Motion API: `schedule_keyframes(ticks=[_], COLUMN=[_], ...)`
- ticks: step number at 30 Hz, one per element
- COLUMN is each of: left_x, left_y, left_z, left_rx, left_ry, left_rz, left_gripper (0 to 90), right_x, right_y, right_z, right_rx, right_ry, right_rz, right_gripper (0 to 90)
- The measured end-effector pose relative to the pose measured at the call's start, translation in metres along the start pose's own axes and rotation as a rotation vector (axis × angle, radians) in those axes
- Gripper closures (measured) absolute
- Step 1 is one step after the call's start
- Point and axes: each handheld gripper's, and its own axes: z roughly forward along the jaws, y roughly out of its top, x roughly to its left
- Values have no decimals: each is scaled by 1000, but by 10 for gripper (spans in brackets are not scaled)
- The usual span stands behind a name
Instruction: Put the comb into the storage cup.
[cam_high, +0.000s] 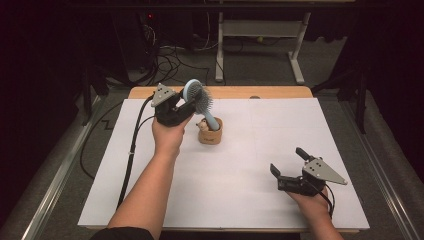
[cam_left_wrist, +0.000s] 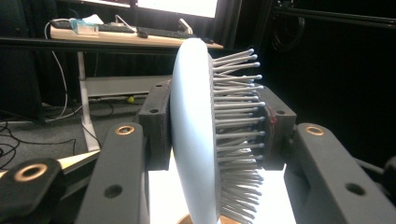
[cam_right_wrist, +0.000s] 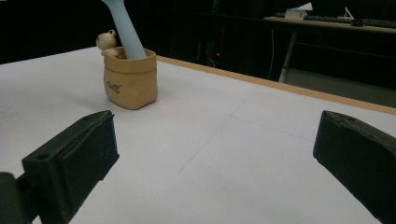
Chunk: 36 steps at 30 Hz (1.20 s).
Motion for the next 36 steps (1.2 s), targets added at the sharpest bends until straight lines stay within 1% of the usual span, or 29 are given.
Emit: schedule_keyframes(ticks=[30,36], left_x=[4,4], left_y=[-17,-19], left_z=[12,14], left_rx=[32,37], left_ry=[1,-2], left_rz=[-36,-37], left_gripper=[561,561], right_x=[0,0], right_y=[0,0], right_z=[0,1], right_rx=[-1,2], right_ry=[4,5], right_rz=[-5,-7], right_gripper=[0,0])
